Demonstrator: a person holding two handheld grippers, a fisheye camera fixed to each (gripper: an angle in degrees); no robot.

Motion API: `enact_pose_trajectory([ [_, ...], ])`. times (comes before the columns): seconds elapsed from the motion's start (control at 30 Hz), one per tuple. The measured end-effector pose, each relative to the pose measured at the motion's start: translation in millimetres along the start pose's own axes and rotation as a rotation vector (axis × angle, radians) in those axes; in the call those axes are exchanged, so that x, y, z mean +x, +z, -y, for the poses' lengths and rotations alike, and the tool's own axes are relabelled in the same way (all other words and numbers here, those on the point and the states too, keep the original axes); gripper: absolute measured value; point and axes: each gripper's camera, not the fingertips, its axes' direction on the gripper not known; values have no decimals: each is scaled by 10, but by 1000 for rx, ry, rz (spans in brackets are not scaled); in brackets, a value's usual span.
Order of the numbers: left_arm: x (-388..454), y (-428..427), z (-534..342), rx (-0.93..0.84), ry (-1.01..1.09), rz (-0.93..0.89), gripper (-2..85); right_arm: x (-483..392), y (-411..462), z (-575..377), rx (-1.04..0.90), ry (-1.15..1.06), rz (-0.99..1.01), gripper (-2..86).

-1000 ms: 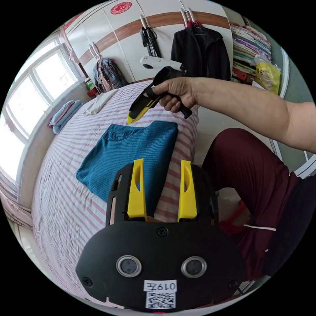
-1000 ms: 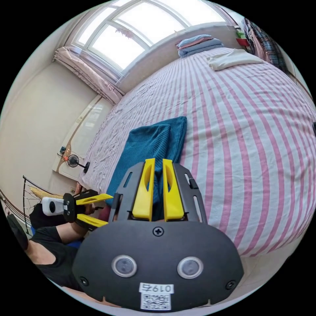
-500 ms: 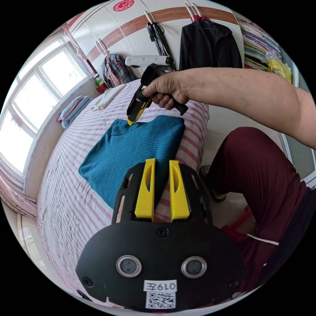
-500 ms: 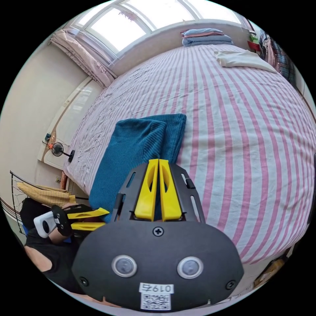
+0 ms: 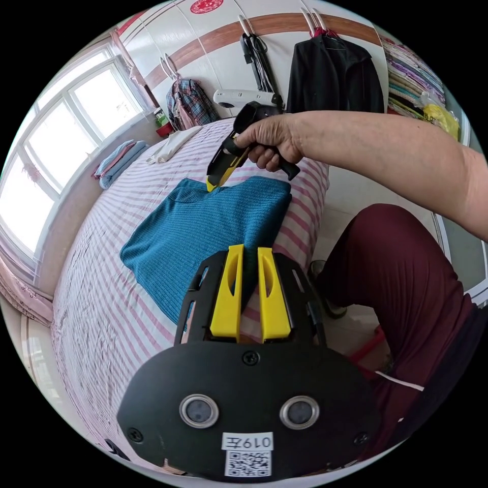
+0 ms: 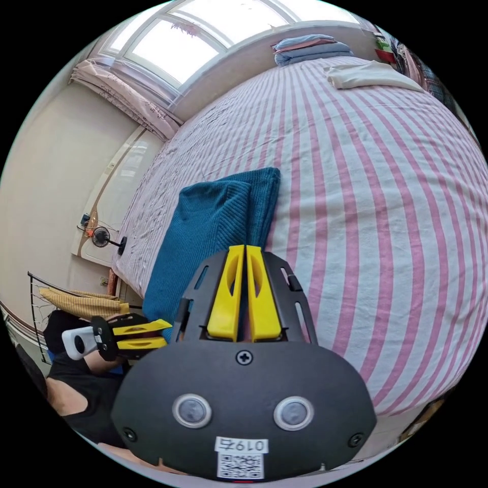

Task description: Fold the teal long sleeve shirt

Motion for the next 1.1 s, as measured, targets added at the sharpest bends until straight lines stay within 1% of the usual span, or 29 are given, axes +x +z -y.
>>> enact_pose_trajectory([
  [0.07, 47, 0, -1, -2, 5, 23, 7, 15, 4, 14, -7, -10, 3, 8],
  [0.13, 95, -2, -2, -3, 12, 46, 7, 76, -55, 52, -8, -18, 53, 39],
  [0.23, 151, -4, -13, -1, 22, 77, 7, 85, -269, 132, 89, -21, 111, 47],
  [0.4, 104, -6, -25, 5, -1, 63, 7, -81, -136, 475, 40, -35, 25, 66],
  [0.57, 31, -9, -27, 7, -19, 42, 9, -5, 130, 702, -19, 14, 15, 52],
  [0.63, 21, -12, -32, 9, -21, 41, 10, 29, 164, 738, -17, 24, 16, 6],
  [0.73, -4, -18, -44, 16, -27, 37, 13, -13, 93, 755, 10, -7, -16, -4],
  [0.9, -24, -27, -42, 17, -40, 35, 25, -28, 66, 783, 18, -25, -67, -2],
  [1.1, -28, -62, -43, 14, -46, 31, 54, 19, -40, 748, 20, -41, -24, 41],
])
